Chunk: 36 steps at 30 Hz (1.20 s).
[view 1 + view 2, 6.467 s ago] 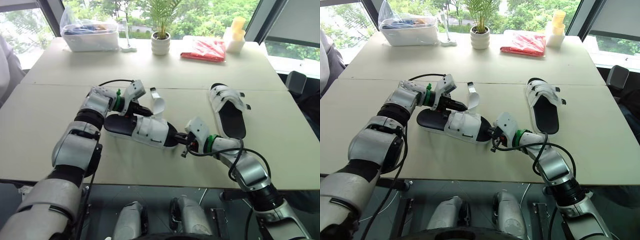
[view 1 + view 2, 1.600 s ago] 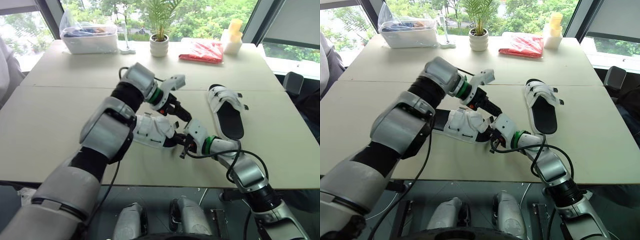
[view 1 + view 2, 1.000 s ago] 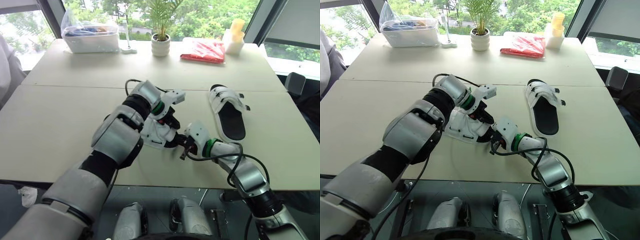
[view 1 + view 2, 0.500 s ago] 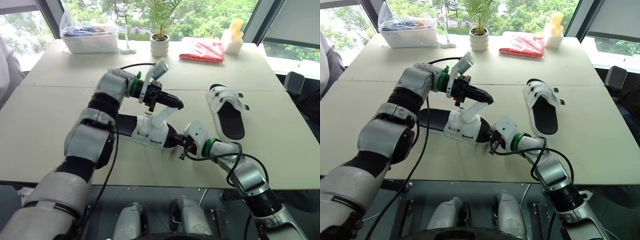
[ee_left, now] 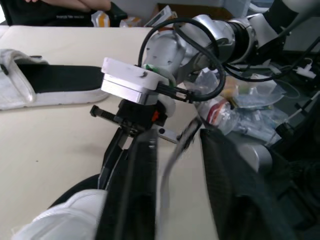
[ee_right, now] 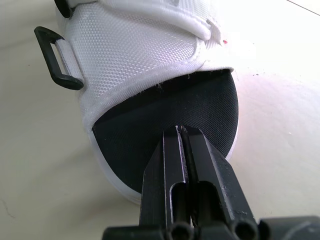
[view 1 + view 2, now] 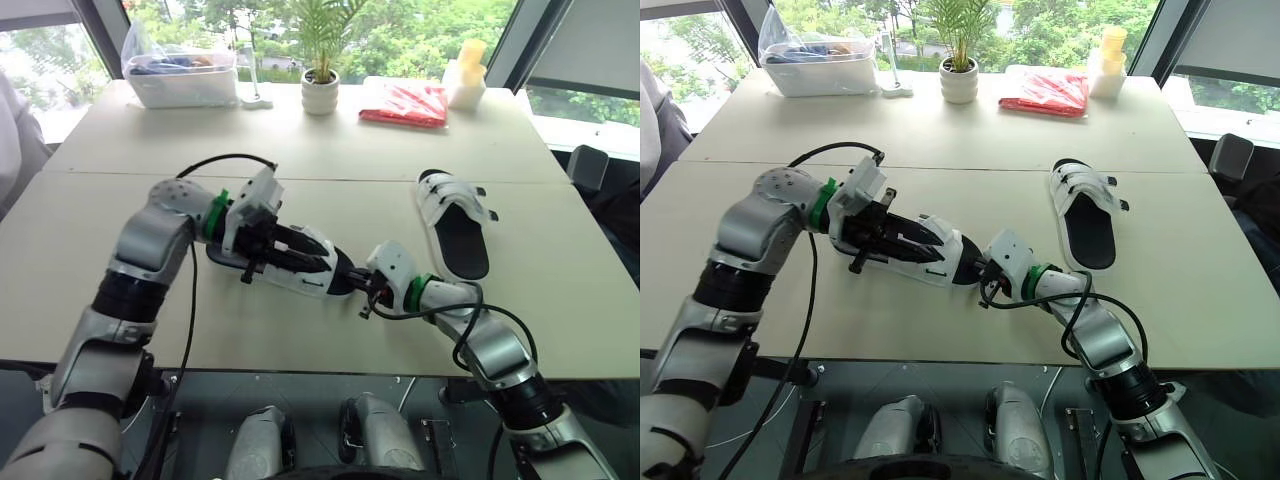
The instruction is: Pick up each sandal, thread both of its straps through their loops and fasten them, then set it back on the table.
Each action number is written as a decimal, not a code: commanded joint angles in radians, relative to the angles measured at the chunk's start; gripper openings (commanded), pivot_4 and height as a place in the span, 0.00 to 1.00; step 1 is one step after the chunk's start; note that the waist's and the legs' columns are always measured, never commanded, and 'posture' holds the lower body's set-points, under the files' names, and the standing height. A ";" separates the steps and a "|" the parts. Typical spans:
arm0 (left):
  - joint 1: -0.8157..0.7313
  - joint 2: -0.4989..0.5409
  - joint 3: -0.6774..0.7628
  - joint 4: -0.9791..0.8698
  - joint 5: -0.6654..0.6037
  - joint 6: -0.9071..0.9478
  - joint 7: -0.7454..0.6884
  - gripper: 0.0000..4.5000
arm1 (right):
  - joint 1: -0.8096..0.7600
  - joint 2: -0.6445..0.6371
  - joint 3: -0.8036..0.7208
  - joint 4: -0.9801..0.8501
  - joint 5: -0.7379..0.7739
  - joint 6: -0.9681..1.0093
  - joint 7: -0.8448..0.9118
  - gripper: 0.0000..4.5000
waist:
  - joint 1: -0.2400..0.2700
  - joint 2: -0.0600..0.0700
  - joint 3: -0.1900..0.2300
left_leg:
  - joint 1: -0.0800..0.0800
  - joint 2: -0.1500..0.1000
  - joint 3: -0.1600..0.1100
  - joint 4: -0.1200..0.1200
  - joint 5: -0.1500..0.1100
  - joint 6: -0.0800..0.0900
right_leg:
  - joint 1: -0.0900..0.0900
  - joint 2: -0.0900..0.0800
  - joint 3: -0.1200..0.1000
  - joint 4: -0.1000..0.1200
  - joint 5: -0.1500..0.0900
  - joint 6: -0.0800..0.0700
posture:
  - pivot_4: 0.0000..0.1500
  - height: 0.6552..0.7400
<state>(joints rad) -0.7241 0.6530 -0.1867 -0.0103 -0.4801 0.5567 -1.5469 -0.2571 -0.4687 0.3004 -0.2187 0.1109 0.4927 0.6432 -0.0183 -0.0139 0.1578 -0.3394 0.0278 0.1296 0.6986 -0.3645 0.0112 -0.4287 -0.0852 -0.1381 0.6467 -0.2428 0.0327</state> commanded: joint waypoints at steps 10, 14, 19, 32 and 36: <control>0.049 0.241 0.011 -0.076 -0.123 0.449 0.085 0.99 | 0.039 0.000 0.071 0.119 -0.035 0.036 0.039 0.00 | 0.001 -0.001 0.000 | 0.000 0.000 0.000 0.000 0.000 0.000 | 0.000 0.000 0.000 0.000 0.000 0.000 | 1.00 0.87; 0.035 0.195 -0.054 -0.123 -0.146 0.685 0.229 0.99 | 0.033 -0.004 0.077 0.123 -0.043 0.032 0.049 0.00 | 0.000 -0.001 0.000 | 0.000 0.000 0.000 0.000 0.000 0.000 | 0.000 0.001 0.000 0.000 0.000 0.000 | 1.00 0.87; -0.004 0.024 0.045 -0.111 -0.228 0.954 0.405 0.99 | 0.027 -0.014 0.077 0.099 -0.053 0.035 0.060 0.00 | 0.000 -0.002 0.000 | 0.000 0.000 0.000 0.000 0.000 0.000 | 0.000 0.001 0.001 0.000 0.000 0.000 | 1.00 0.87; -0.129 0.053 -0.082 -0.085 -0.130 0.493 0.265 0.99 | 0.033 -0.006 0.070 0.105 -0.055 0.037 0.055 0.00 | 0.004 -0.002 -0.001 | 0.001 0.000 -0.001 0.000 0.001 -0.002 | 0.000 0.000 0.001 0.000 0.000 -0.001 | 1.00 0.87; -0.279 0.029 -0.248 0.094 0.042 0.185 0.062 0.99 | 0.033 -0.001 0.069 0.111 -0.058 0.037 0.054 0.00 | 0.002 -0.001 -0.001 | 0.000 0.000 0.000 0.000 0.001 -0.002 | 0.000 -0.001 0.001 -0.001 -0.001 -0.002 | 1.00 0.87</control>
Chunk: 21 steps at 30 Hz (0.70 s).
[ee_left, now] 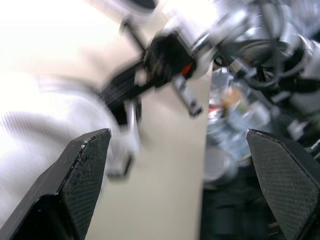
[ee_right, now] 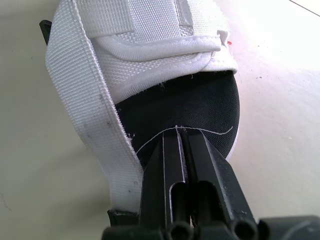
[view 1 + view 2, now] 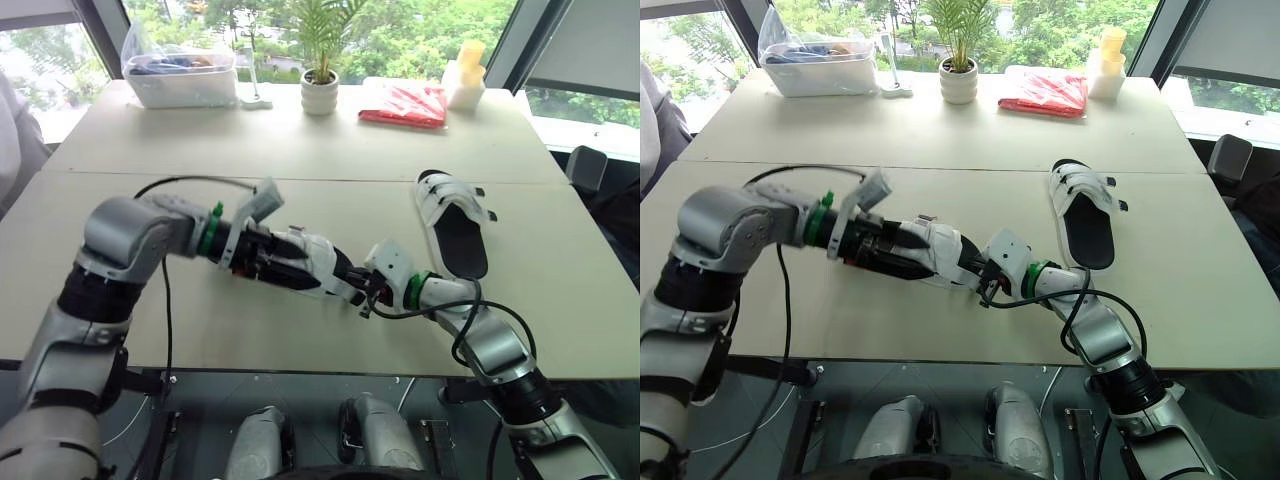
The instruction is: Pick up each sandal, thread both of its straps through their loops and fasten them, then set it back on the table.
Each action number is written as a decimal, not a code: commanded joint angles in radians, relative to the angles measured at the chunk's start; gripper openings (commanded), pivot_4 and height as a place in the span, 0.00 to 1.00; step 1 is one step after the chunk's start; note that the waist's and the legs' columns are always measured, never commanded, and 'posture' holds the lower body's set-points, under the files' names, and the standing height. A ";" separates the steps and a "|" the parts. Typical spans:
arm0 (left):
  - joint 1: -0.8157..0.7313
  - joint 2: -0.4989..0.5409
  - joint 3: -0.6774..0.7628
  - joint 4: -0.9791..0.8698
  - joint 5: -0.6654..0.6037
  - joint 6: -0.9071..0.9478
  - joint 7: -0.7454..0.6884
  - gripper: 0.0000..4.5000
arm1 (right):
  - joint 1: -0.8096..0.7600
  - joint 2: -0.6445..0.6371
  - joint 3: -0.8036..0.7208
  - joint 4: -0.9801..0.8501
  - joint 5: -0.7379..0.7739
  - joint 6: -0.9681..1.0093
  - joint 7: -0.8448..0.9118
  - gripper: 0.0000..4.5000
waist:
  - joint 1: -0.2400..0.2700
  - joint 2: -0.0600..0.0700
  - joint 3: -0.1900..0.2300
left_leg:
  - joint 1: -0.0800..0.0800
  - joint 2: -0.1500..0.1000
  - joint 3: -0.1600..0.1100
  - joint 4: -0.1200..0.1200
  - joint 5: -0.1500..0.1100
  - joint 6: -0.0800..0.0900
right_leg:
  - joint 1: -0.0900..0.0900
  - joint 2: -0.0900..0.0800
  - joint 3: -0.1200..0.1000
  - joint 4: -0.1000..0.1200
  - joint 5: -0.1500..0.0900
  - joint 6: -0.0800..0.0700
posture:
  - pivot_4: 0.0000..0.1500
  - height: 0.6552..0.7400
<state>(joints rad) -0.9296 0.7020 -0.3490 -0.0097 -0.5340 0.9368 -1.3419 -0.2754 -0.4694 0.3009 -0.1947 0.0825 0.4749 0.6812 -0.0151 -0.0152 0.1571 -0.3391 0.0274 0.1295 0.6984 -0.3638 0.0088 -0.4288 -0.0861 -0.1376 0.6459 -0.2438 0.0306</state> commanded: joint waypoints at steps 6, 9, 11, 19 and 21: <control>-0.202 -0.122 -0.277 0.387 0.362 -0.686 -0.271 0.99 | 0.055 0.007 0.059 0.085 -0.032 0.058 0.004 0.00 | -0.002 0.000 0.000 | -0.001 0.001 0.001 0.000 0.000 0.000 | -0.001 0.002 0.000 0.001 -0.001 -0.001 | 1.00 0.87; -0.262 -0.207 -0.320 0.526 0.397 -0.725 -0.273 0.99 | 0.058 0.009 0.058 0.083 -0.033 0.060 -0.001 0.00 | -0.002 0.000 0.000 | -0.001 0.001 0.001 0.000 0.000 0.001 | -0.001 0.002 0.000 0.001 -0.001 -0.001 | 1.00 0.87; -0.291 -0.248 -0.338 0.594 0.416 -0.746 -0.273 0.99 | 0.061 0.009 0.057 0.081 -0.034 0.062 -0.004 0.00 | -0.002 -0.001 0.000 | -0.002 0.001 0.001 0.000 0.000 0.001 | -0.001 0.003 0.000 0.001 -0.001 -0.001 | 1.00 0.87; -0.366 -0.159 -0.599 0.567 0.231 -0.788 -0.273 0.38 | 0.071 0.014 0.058 0.079 -0.039 0.062 -0.014 0.00 | -0.005 -0.001 0.001 | -0.002 0.003 0.001 -0.001 -0.001 0.002 | -0.003 0.004 0.000 0.001 -0.001 -0.001 | 1.00 0.87; -0.385 -0.112 -0.673 0.532 0.178 -0.800 -0.273 0.13 | 0.073 0.015 0.059 0.079 -0.039 0.062 -0.017 0.00 | -0.004 -0.001 0.001 | -0.002 0.003 0.000 0.000 -0.001 0.002 | -0.003 0.004 0.000 0.001 -0.001 -0.001 | 1.00 0.87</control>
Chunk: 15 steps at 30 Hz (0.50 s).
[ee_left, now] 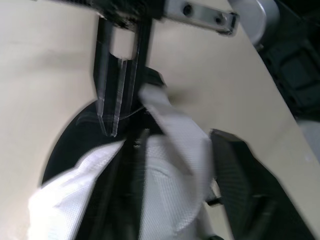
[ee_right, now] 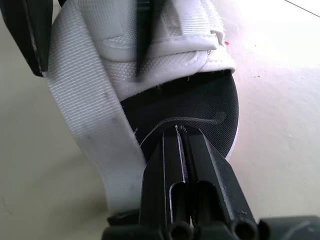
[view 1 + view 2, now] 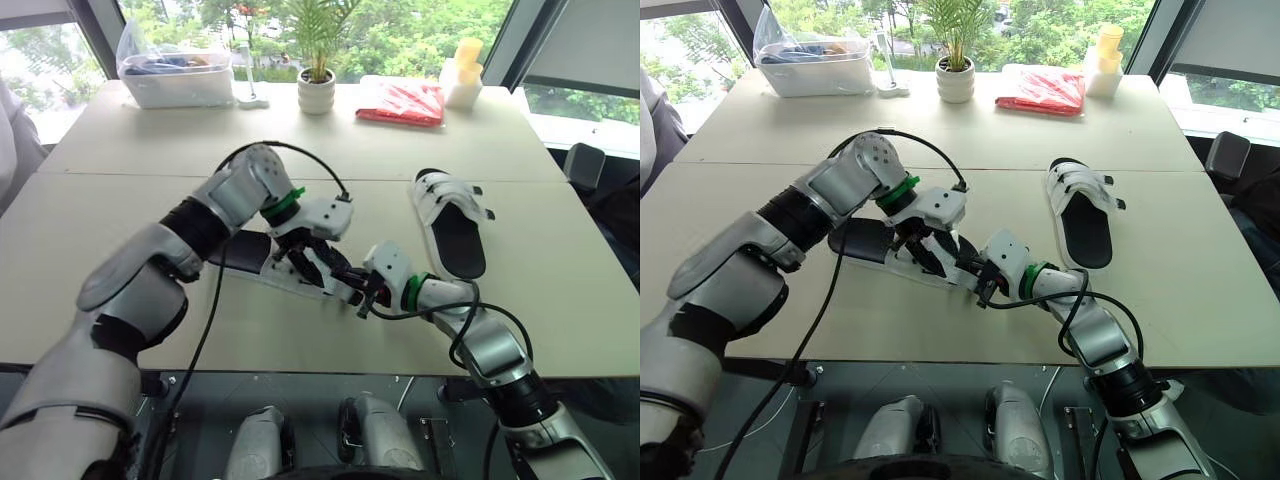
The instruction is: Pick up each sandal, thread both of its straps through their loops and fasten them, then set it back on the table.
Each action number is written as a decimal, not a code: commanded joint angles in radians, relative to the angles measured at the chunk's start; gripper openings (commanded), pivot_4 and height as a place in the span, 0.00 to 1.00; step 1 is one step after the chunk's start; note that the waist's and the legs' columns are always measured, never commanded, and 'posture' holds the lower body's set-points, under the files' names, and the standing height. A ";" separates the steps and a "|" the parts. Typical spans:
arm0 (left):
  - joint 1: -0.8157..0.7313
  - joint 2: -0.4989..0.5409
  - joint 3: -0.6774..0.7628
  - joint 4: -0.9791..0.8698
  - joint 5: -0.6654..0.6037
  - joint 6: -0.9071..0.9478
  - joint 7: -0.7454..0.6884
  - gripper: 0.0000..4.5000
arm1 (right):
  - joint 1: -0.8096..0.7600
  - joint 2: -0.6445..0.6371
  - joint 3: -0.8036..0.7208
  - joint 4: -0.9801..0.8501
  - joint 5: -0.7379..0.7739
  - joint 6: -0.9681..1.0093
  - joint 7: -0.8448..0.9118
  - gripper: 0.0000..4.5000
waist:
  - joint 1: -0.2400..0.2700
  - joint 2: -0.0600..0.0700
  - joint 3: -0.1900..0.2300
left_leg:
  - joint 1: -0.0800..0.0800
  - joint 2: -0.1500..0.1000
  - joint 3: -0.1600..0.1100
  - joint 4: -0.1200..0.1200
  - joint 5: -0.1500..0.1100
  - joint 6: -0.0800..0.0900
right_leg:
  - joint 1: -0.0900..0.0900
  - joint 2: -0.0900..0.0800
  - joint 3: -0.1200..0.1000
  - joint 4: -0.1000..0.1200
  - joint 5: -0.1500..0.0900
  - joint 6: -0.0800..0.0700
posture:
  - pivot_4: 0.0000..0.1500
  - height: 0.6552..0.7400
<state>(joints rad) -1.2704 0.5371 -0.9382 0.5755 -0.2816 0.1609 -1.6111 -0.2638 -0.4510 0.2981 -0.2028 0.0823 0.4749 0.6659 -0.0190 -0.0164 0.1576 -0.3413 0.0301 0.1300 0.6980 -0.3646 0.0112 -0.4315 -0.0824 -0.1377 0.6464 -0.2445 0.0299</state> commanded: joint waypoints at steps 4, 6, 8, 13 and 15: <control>-0.060 0.070 -0.132 -0.057 -0.106 -0.049 -0.003 0.01 | 0.065 0.000 0.064 0.086 -0.039 0.062 -0.006 0.00 | 0.000 0.000 0.000 | 0.000 0.000 0.000 0.000 -0.001 0.001 | 0.000 0.000 0.000 0.000 0.000 0.000 | 1.00 0.87; -0.057 0.055 -0.122 -0.044 -0.106 -0.053 -0.003 0.01 | 0.066 0.000 0.065 0.086 -0.039 0.061 -0.008 0.00 | 0.001 0.000 0.000 | 0.000 0.000 0.000 0.000 -0.001 0.002 | 0.000 0.000 0.000 0.000 0.000 0.000 | 1.00 0.87; -0.042 0.034 -0.090 -0.024 -0.083 -0.081 -0.003 0.01 | 0.068 0.000 0.065 0.085 -0.038 0.061 -0.009 0.00 | 0.001 0.000 0.000 | 0.000 0.000 0.000 0.000 -0.001 0.002 | 0.000 0.000 0.000 0.000 0.000 0.000 | 1.00 0.87; 0.066 0.032 0.079 -0.056 -0.146 -0.346 -0.003 0.01 | 0.072 -0.005 0.070 0.079 -0.041 0.061 -0.008 0.00 | 0.001 0.000 0.000 | 0.000 0.000 0.000 0.000 0.000 0.001 | 0.000 0.000 0.000 0.000 0.000 0.000 | 1.00 0.87; 0.133 0.032 0.183 -0.064 -0.134 -0.456 -0.003 0.01 | 0.072 -0.008 0.069 0.078 -0.041 0.061 -0.006 0.00 | 0.001 0.000 0.000 | 0.000 0.000 0.000 0.000 0.000 0.000 | 0.000 0.000 0.000 0.000 0.000 0.000 | 1.00 0.87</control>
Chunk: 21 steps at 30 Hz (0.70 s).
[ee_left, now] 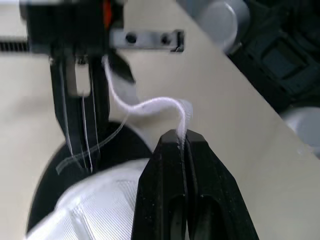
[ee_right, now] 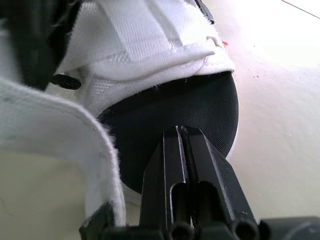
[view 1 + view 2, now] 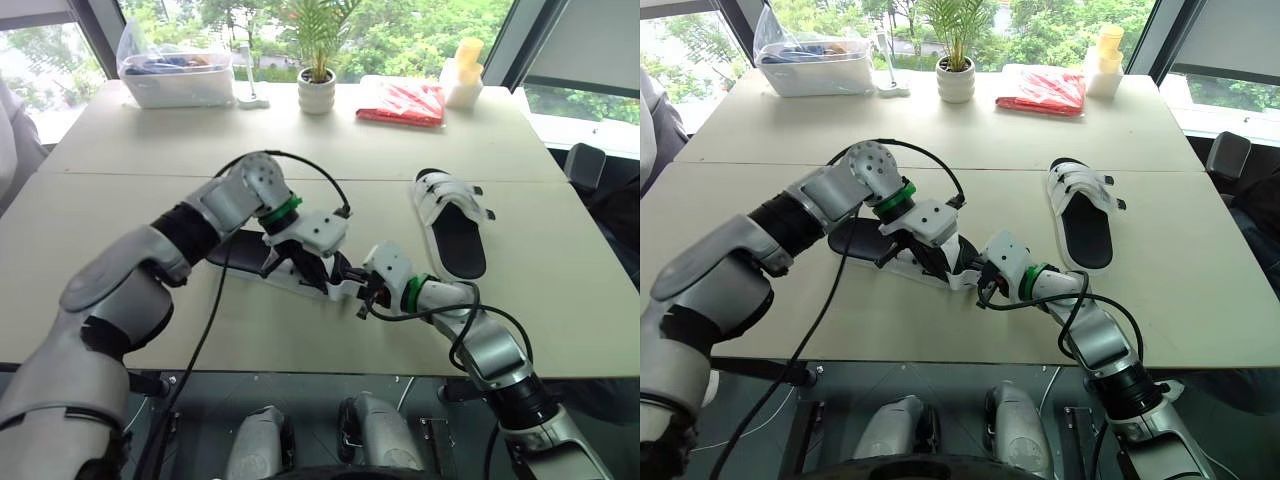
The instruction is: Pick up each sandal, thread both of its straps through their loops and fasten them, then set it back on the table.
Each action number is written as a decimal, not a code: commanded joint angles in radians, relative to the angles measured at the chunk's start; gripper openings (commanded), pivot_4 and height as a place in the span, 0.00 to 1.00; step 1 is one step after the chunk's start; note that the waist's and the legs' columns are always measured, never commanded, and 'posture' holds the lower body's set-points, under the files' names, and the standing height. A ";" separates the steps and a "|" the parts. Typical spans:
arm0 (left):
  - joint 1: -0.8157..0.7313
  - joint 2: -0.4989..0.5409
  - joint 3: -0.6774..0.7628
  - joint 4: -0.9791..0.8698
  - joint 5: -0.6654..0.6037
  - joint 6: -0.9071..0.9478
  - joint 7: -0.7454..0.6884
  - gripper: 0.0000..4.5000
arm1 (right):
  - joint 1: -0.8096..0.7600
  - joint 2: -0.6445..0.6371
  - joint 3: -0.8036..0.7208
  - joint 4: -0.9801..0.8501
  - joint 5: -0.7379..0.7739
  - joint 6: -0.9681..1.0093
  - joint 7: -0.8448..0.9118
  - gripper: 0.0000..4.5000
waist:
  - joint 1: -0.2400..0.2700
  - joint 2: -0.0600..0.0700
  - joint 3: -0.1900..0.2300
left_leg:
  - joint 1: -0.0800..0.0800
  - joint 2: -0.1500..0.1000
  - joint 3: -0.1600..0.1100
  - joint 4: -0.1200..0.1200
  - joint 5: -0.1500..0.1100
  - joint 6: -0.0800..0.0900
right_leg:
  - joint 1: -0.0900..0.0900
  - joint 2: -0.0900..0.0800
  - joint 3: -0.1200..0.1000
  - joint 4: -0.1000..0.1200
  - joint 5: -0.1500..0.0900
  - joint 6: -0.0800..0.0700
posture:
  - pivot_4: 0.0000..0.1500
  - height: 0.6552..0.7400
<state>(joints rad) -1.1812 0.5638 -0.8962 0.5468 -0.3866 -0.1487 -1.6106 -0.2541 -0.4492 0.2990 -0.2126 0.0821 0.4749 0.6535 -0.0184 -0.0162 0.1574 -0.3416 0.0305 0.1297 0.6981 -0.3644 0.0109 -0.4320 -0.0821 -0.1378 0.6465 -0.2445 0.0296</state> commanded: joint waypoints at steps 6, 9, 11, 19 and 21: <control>0.233 0.023 0.357 -0.049 0.058 -0.514 0.003 0.01 | 0.062 -0.024 0.067 0.088 -0.041 0.057 0.020 0.00 | 0.001 0.000 0.000 | 0.000 0.000 0.000 0.000 0.000 0.000 | 0.001 -0.001 0.000 0.000 0.000 0.000 | 1.00 0.87; 0.285 0.035 0.390 -0.031 0.097 -0.654 -0.003 0.01 | 0.061 -0.035 0.073 0.093 -0.042 0.058 0.033 0.00 | 0.002 0.000 0.000 | 0.000 0.000 0.000 0.000 0.000 0.000 | 0.001 -0.001 -0.001 0.000 0.000 0.000 | 1.00 0.87; 0.296 0.032 0.403 0.021 0.127 -0.790 -0.002 0.01 | 0.054 -0.039 0.079 0.101 -0.045 0.057 0.041 0.00 | 0.004 0.000 0.000 | 0.000 0.000 0.000 0.000 0.000 0.000 | 0.001 -0.001 -0.001 0.000 0.000 0.000 | 1.00 0.87; 0.291 -0.030 0.436 0.179 0.195 -1.137 0.106 0.01 | 0.042 -0.040 0.081 0.115 -0.047 0.054 0.052 0.00 | 0.005 0.000 0.000 | 0.001 0.000 0.000 0.000 -0.001 0.001 | 0.002 -0.001 -0.002 -0.001 0.000 0.000 | 1.00 0.87; 0.286 -0.037 0.451 0.190 0.207 -1.066 0.147 0.01 | 0.040 -0.038 0.085 0.114 -0.048 0.055 0.053 0.00 | 0.004 0.000 0.000 | 0.001 0.000 0.000 0.000 -0.001 0.002 | 0.002 -0.001 -0.002 -0.001 0.000 0.000 | 1.00 0.87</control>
<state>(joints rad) -0.8778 0.5256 -0.4835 0.7417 -0.1874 -1.2320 -1.5017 -0.2685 -0.4690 0.3010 -0.2039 0.0802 0.4739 0.6796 -0.0144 -0.0162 0.1572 -0.3404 0.0301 0.1295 0.6983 -0.3656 0.0130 -0.4297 -0.0834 -0.1395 0.6454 -0.2440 0.0295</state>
